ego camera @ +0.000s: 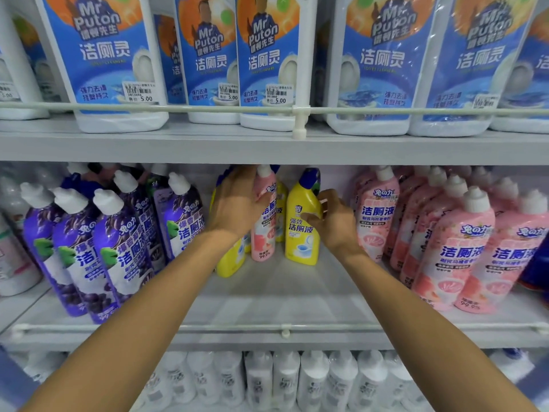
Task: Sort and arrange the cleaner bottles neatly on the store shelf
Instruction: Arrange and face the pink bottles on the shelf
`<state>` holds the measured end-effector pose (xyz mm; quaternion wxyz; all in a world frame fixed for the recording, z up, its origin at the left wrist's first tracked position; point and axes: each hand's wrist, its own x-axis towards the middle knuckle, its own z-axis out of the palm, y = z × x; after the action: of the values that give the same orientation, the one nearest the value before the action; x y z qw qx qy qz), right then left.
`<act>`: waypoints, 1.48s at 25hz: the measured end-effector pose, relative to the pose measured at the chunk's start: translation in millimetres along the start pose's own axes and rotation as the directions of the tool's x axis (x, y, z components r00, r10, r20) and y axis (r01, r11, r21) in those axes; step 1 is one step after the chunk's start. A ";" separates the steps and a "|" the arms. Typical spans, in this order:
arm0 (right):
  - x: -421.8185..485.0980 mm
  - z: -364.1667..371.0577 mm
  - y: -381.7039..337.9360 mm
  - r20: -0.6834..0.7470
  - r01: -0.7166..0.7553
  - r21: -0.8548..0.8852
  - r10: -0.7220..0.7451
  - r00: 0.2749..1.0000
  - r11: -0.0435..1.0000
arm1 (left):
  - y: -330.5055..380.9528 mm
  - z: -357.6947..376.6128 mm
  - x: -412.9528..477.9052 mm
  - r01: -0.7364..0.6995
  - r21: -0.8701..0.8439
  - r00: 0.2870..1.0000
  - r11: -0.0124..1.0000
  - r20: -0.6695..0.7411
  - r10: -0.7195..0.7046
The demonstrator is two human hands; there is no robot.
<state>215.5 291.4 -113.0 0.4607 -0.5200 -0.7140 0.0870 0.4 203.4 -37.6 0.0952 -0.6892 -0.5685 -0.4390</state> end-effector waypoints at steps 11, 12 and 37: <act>-1.0 -6.6 15.4 -0.028 0.007 0.001 -0.007 1.000 1.000 | -22.1 73.0 30.2 0.330 0.087 0.936 0.940 0.099 -0.338; -1.1 -6.1 17.0 -0.033 0.010 0.013 -0.009 0.999 1.000 | -24.1 70.8 28.8 0.302 0.037 0.944 0.953 0.125 -0.304; -61.5 7.7 -40.8 0.440 -0.217 0.569 -0.071 0.895 0.793 | -12.5 -12.4 -65.9 0.447 -0.576 0.885 0.684 0.395 -0.245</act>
<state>184.9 225.4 -127.6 0.4251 -0.3396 -0.7122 0.4436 -14.5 153.7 -81.8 -0.3201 -0.6127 -0.5074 -0.5144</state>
